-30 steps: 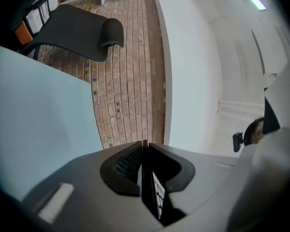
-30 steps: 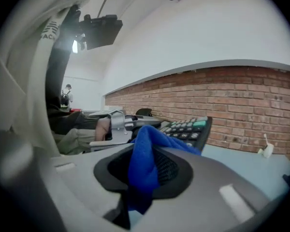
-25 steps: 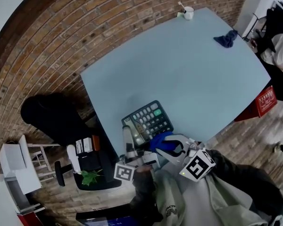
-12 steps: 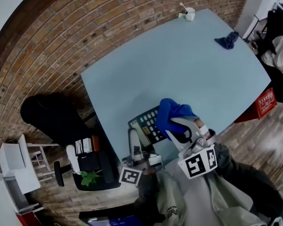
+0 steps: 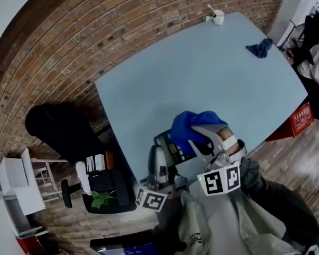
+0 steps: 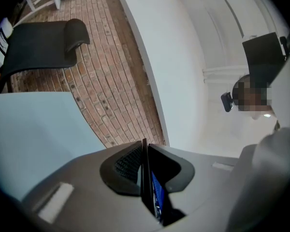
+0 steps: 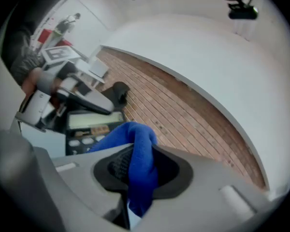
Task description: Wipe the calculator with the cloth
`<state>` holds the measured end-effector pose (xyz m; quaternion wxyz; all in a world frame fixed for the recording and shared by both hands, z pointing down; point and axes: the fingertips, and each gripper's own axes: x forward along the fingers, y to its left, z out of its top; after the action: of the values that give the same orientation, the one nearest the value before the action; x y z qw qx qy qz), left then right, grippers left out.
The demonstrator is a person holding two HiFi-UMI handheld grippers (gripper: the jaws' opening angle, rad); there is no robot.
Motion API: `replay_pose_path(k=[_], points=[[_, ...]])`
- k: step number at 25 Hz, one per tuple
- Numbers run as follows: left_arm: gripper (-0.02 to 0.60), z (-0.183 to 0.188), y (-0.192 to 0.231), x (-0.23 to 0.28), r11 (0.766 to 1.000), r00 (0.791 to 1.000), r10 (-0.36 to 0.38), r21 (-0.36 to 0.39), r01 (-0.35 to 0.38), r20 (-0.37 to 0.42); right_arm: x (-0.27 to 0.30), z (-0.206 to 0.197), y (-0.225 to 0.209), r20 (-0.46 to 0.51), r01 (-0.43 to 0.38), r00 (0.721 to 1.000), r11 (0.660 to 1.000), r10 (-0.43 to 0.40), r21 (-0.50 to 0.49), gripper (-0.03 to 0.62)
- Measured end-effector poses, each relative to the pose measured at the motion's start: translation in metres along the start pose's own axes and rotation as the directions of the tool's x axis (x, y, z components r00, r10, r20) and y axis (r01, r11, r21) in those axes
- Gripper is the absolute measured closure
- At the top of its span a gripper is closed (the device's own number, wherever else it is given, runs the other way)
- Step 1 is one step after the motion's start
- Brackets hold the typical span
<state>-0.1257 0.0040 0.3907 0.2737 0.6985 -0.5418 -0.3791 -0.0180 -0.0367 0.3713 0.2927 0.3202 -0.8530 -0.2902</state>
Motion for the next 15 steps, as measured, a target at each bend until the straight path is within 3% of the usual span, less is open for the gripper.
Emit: replay_pose_path(k=[2, 4, 7, 10, 12, 15], points=[[0.539, 0.000, -0.001, 0.000, 1.000, 1.000, -0.001, 0.013, 0.001, -0.005, 0.005, -0.014, -0.024, -0.049, 0.029, 0.998, 0.995, -0.025, 0.091, 0.511], [0.540, -0.005, -0.006, 0.004, 0.999, 1.000, -0.017, 0.033, 0.018, -0.020, 0.008, -0.011, -0.025, -0.043, 0.004, 0.999, 0.992, 0.002, 0.129, 0.511], [0.538, -0.020, -0.016, 0.010, 0.996, 0.997, -0.042, 0.076, 0.047, -0.067, 0.010, 0.020, 0.010, 0.039, -0.123, 0.992, 0.987, 0.120, 0.100, 0.510], [0.540, -0.023, -0.013, 0.008, 0.997, 0.996, -0.044, 0.067, 0.049, -0.076, 0.011, 0.037, 0.029, 0.093, -0.222, 0.972, 0.973, 0.216, 0.065, 0.510], [0.540, -0.017, -0.010, 0.005, 0.996, 0.997, -0.040, 0.073, 0.045, -0.065, 0.013, 0.022, 0.016, 0.062, -0.235, 0.971, 0.968, 0.230, 0.086, 0.511], [0.540, -0.003, -0.010, 0.000, 0.993, 0.997, -0.055, 0.105, 0.059, -0.045, 0.015, -0.016, -0.017, 0.004, -0.253, 0.966, 0.942, 0.259, 0.222, 0.511]])
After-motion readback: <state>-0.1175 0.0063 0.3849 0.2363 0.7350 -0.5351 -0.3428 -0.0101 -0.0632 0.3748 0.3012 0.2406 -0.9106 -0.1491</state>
